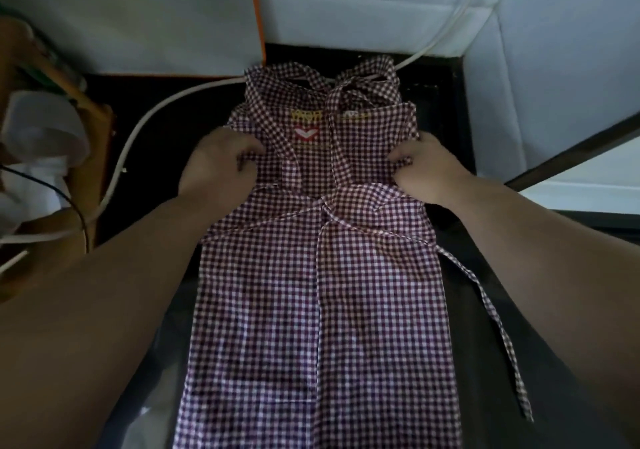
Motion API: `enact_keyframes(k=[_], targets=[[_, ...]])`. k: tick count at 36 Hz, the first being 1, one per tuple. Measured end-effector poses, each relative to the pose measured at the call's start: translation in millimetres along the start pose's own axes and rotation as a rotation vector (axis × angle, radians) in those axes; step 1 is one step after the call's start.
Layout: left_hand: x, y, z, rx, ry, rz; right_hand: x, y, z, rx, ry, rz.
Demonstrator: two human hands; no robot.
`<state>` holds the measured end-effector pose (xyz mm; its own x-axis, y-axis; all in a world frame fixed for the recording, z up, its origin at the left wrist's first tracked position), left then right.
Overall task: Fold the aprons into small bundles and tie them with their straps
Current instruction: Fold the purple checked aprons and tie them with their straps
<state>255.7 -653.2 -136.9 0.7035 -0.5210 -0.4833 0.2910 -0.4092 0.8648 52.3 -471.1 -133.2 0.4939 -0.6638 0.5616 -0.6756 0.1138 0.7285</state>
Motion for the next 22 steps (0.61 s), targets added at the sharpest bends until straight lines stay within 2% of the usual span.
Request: enact_keyframes(k=[4,7,11,13,16,19,22], targets=[[-22.4,-15.4,-3.7,0.172,-0.055,-0.071,5.7,7.4,-2.4,0.077,0.015,0.079],[-37.6,-32.7,-0.2,0.241,-0.128,-0.028,4.0,15.5,-1.5,0.226,-0.059,-0.125],[-29.2,-46.3,9.0,0.297,-0.105,0.116,6.4,32.3,-2.0,0.374,0.027,-0.347],[-22.5,-46.5,11.1,0.325,-0.098,0.097,10.0,39.2,3.2,0.382,0.068,-0.306],[-18.3,-45.3,11.9,0.344,-0.117,0.093,15.7,45.0,11.0,0.385,-0.004,-0.189],[-18.7,-46.4,12.9,0.342,-0.121,0.092,18.0,50.1,16.8,0.332,-0.089,-0.267],[-19.3,-46.8,12.1,0.323,-0.113,0.067,15.4,52.2,22.7,0.229,-0.089,-0.472]])
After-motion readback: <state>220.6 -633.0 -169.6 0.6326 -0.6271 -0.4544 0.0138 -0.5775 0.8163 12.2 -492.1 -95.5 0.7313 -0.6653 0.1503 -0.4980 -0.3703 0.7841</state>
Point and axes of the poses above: each hand's wrist, its own z-axis towards the middle knuckle, its own y-axis out of the back of the hand, x = y × z, the point moved 2 cm from there along z, towards the middle knuckle, and after that the axes turned 6 degrees about y, right-handed, at the moved point
